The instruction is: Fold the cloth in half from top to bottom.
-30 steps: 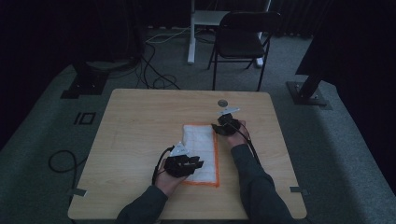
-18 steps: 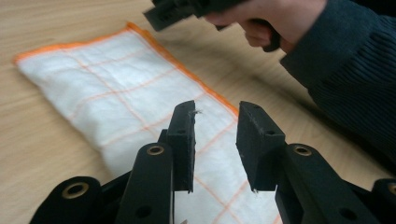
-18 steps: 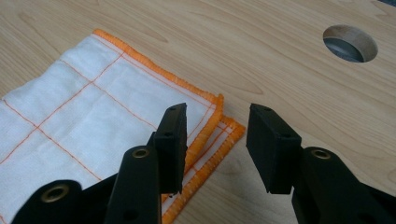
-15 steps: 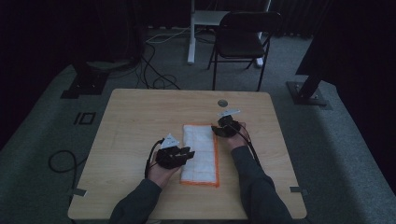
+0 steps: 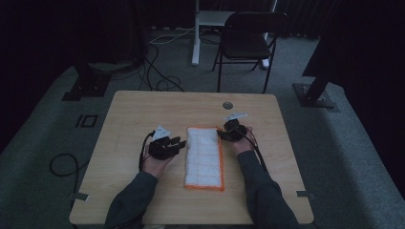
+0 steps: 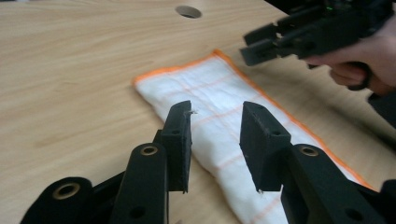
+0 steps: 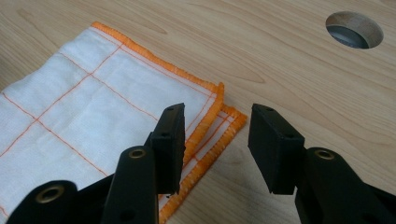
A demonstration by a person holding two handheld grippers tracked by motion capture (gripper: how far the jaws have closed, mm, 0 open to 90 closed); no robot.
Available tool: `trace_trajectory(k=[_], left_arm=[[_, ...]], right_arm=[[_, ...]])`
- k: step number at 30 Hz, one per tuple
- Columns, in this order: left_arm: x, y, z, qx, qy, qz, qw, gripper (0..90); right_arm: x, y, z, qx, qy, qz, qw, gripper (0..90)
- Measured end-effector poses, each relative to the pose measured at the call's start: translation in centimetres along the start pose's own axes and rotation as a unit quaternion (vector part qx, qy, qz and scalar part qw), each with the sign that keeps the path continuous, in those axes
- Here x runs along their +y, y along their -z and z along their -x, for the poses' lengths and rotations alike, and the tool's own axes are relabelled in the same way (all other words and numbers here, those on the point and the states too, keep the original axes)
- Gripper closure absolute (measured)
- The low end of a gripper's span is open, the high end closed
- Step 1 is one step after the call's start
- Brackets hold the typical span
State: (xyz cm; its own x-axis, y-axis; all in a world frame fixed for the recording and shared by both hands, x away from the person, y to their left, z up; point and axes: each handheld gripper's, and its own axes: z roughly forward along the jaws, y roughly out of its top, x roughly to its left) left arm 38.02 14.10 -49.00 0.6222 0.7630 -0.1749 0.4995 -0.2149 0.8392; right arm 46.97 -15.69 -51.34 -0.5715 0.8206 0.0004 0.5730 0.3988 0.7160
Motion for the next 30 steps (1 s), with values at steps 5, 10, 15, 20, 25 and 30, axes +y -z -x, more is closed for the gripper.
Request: trace_trajectory(k=[5, 10, 15, 20, 25, 30], left_arm=[[0.7, -0.3, -1.0, 0.012, 0.003, 0.004, 0.9999, 62.7], [0.9, -1.0, -1.5, 0.020, 0.007, 0.004, 0.9998, 61.4], [0.8, -1.7, -1.7, 0.025, 0.011, 0.001, 0.9996, 60.0], [1.0, -2.9, -2.1, 0.037, 0.014, -0.007, 0.9992, 59.8], [1.3, -4.0, -2.2, 0.040, 0.012, -0.016, 0.9990, 59.5], [1.5, -5.5, -2.1, 0.044, 0.014, -0.027, 0.9986, 59.3]], right_arm=[[-0.1, 0.0, -0.1, 0.001, -0.003, -0.001, 1.0000, 55.3], [-0.2, -0.1, -0.2, 0.005, -0.008, -0.010, 0.9999, 53.9], [-0.3, -0.1, -0.3, 0.006, -0.011, -0.013, 0.9998, 52.8], [-0.6, -0.2, -0.4, 0.003, -0.018, -0.016, 0.9997, 51.6], [-0.8, -0.4, -0.5, 0.001, -0.026, -0.016, 0.9995, 50.5], [-0.8, -0.9, -0.5, -0.001, -0.048, -0.013, 0.9987, 48.4]])
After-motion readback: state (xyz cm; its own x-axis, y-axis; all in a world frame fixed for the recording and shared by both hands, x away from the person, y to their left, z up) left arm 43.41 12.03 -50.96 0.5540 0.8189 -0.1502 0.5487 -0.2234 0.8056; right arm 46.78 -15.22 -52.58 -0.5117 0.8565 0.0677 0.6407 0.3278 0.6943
